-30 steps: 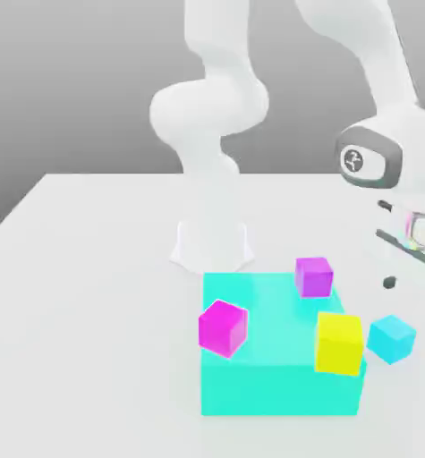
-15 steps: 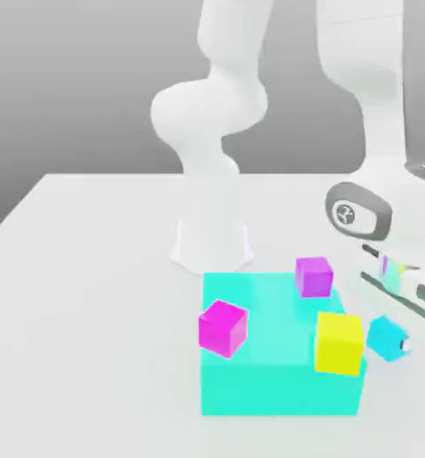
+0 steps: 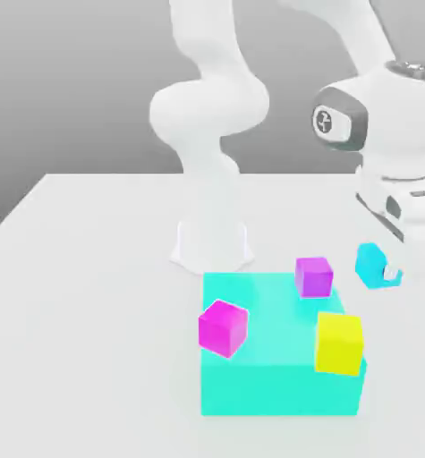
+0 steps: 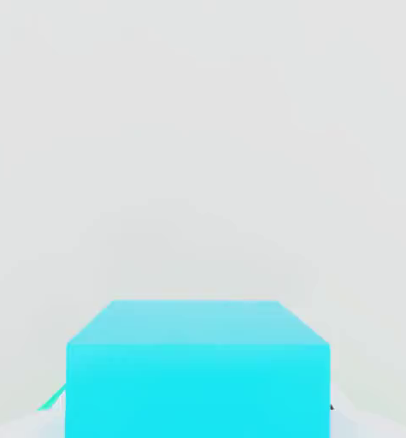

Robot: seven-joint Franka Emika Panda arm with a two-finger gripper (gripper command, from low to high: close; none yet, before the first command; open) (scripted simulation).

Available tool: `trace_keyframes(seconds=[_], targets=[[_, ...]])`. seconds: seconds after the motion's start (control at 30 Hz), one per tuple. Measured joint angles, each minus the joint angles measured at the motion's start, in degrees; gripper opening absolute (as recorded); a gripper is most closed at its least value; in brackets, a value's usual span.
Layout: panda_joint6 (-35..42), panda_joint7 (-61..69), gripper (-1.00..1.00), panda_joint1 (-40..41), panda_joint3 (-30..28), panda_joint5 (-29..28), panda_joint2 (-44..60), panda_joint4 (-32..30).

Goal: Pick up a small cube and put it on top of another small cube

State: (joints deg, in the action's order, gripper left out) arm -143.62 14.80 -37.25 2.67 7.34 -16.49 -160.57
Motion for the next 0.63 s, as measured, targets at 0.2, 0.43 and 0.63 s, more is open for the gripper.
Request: trace_keyframes(seconds=[0.2, 0.43, 0.63], targets=[[8.4, -11.0, -1.00, 5.2, 1.2, -1.2, -12.6, -3.9], [8.2, -19.3, -1.00, 9.9, 3.3, -2.3, -17.2, -8.6], [-0.2, -19.4, 1.00, 10.1, 3.9, -2.0, -11.2, -11.0]])
